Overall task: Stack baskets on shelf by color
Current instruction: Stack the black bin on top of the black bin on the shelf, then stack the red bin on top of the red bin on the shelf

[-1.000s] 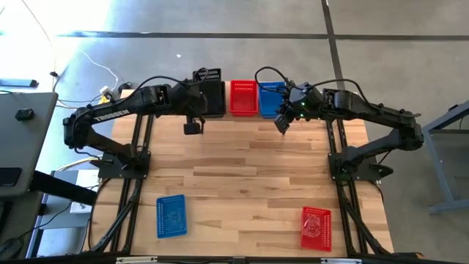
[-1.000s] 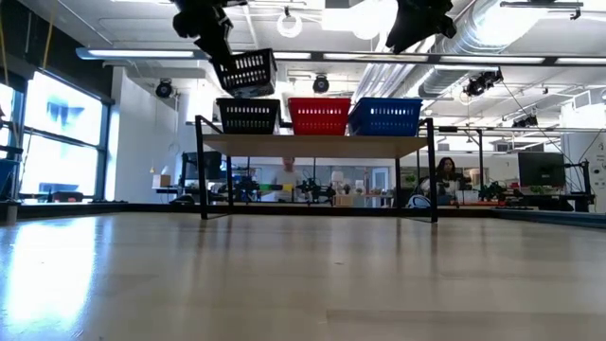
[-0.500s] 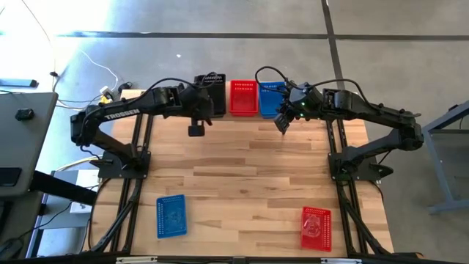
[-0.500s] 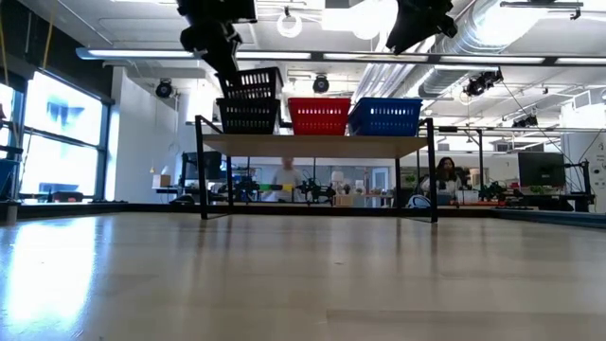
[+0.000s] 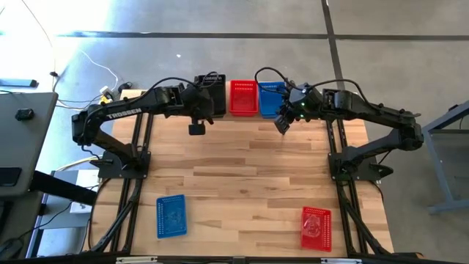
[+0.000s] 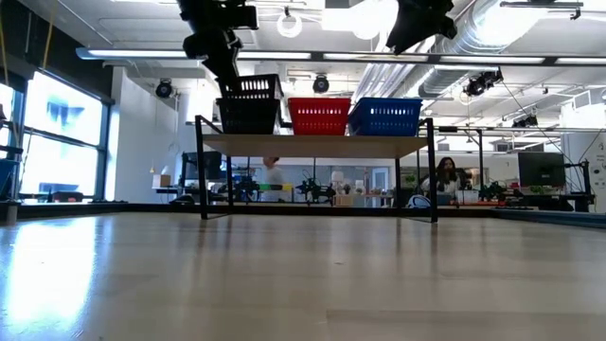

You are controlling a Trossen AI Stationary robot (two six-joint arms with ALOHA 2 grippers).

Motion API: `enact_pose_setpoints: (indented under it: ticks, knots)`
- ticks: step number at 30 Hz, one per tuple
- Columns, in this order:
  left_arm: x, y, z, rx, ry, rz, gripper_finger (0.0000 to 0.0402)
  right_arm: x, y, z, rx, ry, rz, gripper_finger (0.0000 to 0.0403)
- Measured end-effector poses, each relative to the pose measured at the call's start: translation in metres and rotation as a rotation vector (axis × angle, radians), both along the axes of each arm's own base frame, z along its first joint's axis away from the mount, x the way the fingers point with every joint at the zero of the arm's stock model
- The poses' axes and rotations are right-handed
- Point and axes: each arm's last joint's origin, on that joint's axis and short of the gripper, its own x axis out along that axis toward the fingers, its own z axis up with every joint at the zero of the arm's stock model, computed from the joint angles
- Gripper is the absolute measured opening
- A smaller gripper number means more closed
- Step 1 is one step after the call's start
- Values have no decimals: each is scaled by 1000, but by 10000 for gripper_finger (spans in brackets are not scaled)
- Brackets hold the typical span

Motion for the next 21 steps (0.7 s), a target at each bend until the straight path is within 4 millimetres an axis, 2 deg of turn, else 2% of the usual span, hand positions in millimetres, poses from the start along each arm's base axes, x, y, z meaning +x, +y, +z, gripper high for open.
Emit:
enact_pose_setpoints:
  ticks: [12, 16, 21]
  knots:
    - [1, -3, 0, -26, -11, -25, 107, 3, 30, -3, 60, 3, 56, 105]
    - [2, -5, 1, -28, -6, -35, 141, 4, 46, -3, 111, -10, 96, 105]
    - [0, -6, 16, -16, -17, -24, 176, 2, 73, -5, 228, -1, 182, 105]
